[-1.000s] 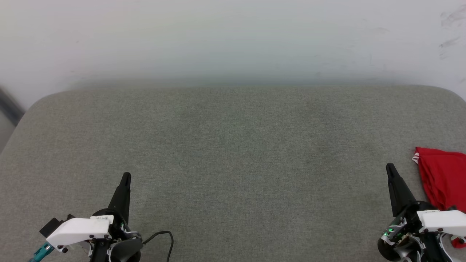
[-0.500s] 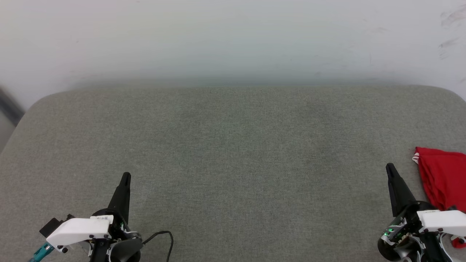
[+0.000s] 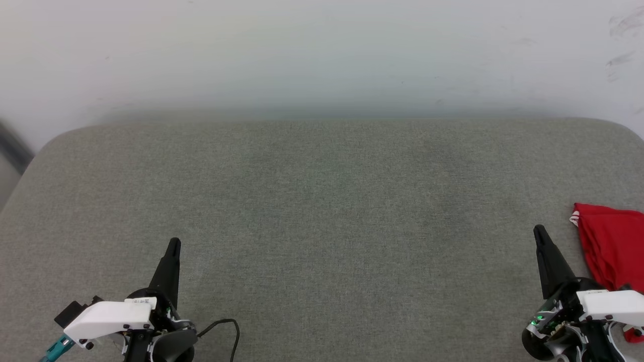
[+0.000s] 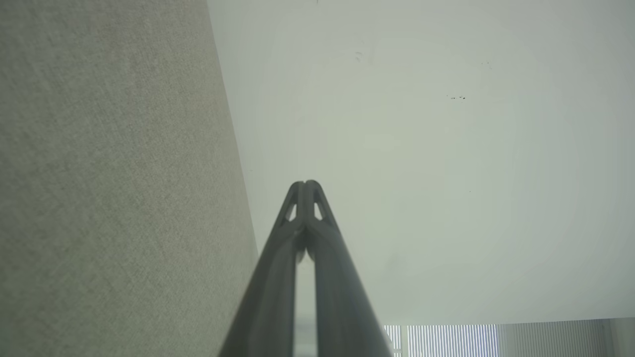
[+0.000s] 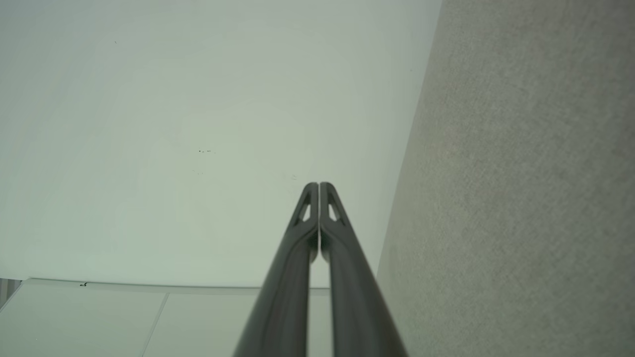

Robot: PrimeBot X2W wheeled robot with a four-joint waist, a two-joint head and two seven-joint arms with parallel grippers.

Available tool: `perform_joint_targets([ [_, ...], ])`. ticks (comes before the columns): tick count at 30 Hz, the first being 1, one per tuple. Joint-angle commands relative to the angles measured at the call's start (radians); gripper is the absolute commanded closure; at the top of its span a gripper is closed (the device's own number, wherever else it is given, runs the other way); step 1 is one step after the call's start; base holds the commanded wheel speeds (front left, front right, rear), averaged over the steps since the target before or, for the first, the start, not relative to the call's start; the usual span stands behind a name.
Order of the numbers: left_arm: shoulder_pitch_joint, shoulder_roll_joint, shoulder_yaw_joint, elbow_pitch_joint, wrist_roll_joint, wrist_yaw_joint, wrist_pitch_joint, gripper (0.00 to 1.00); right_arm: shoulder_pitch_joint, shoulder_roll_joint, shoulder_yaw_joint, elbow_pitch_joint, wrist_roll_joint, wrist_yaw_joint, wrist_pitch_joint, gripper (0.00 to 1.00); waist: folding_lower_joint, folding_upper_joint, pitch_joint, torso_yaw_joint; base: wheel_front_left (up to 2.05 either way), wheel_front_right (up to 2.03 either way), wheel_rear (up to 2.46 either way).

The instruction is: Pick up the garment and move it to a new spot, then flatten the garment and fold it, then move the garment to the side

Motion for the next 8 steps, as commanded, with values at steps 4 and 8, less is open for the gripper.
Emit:
perform_joint_targets([
  [4, -0.009, -0.002, 0.004, 0.0, 0.0, -0.003, 0.003, 1.0, -0.013, 0.004, -0.003, 0.002, -0.006, 0.0, 0.003, 1.0, 0.0, 0.0, 0.0, 0.0, 0.0, 0.0, 0.0],
  [8, -0.009, -0.002, 0.004, 0.0, 0.0, -0.003, 0.003, 1.0, -0.013, 0.004, -0.003, 0.002, -0.006, 0.0, 0.004, 1.0, 0.0, 0.0, 0.0, 0.0, 0.0, 0.0, 0.0],
])
